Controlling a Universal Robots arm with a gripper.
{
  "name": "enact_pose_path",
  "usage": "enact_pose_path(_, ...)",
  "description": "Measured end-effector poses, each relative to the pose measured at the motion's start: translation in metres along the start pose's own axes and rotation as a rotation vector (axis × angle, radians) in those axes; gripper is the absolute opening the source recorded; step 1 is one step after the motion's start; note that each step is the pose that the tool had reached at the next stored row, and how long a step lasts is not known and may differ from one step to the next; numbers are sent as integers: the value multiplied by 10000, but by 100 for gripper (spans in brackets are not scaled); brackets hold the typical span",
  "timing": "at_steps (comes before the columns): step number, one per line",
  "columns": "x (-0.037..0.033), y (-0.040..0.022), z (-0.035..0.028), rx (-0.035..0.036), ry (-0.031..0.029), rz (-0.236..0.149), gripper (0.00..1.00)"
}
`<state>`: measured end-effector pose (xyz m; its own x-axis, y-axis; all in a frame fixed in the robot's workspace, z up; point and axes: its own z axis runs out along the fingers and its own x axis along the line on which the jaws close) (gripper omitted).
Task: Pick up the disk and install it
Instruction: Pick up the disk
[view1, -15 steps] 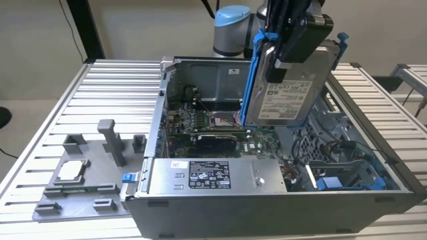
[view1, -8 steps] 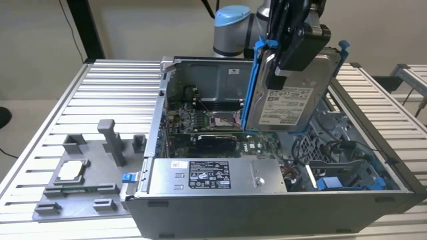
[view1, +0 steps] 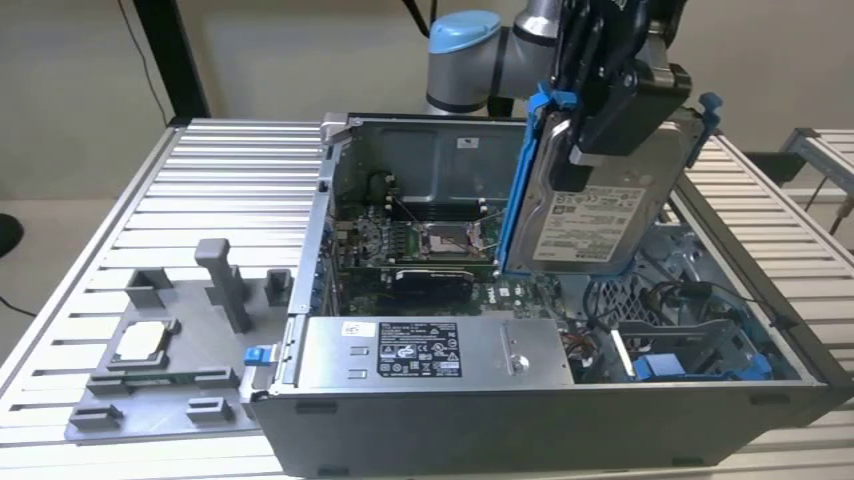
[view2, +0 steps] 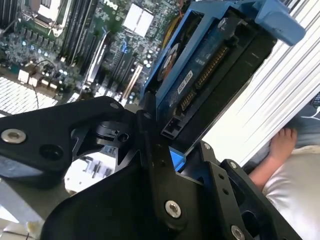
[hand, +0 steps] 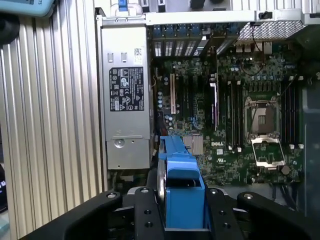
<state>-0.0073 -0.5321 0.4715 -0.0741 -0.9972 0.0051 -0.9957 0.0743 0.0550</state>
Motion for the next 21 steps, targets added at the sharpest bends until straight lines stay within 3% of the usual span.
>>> enact_pose_path(7, 104, -290, 15, 1, 1, -1, 0)
enact_pose_path(15, 249, -552, 37, 0, 1, -1, 0)
enact_pose_path(21, 318, -795, 58, 1, 1, -1, 0)
